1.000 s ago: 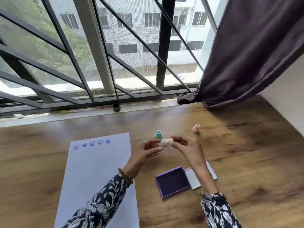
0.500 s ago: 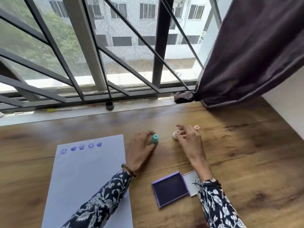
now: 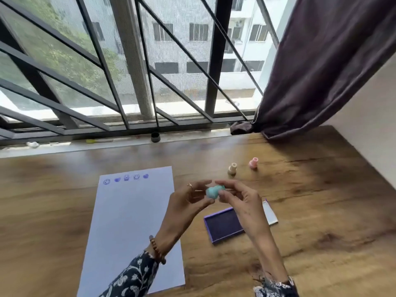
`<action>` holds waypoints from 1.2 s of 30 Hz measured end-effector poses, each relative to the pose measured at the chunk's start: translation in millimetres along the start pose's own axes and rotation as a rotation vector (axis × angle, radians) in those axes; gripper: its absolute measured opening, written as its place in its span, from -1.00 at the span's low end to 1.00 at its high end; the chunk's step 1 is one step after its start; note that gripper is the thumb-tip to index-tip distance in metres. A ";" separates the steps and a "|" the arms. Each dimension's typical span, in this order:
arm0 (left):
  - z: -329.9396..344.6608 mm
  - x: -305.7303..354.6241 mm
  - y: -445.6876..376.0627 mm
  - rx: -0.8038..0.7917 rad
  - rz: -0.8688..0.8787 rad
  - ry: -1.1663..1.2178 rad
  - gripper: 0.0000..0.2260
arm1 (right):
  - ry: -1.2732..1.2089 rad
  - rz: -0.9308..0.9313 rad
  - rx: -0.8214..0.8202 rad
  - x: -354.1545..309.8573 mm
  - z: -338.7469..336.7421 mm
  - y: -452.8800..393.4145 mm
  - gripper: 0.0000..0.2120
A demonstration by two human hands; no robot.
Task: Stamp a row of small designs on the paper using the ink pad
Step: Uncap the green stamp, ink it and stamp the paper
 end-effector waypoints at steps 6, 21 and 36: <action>0.9 -4.7 14.6 0.028 0.045 -0.041 -0.58 | -0.373 0.232 0.141 13.5 10.8 22.6 -0.81; 4.9 -80.3 34.0 -0.014 -0.052 -0.420 -0.68 | -0.691 0.566 0.326 58.1 -20.2 53.5 -0.88; 23.9 -84.4 29.1 -0.159 0.093 -0.813 -0.43 | 0.823 -0.263 0.329 -30.3 -0.8 40.1 -0.85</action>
Point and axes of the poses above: each hand's wrist, its own y-axis away from the middle knuckle, its own z-axis out of the palm, x = y × z, the point moved 1 cm from there along -y, towards the middle knuckle, and after that the axes turned 5 degrees about -y, right-handed, at the moved point
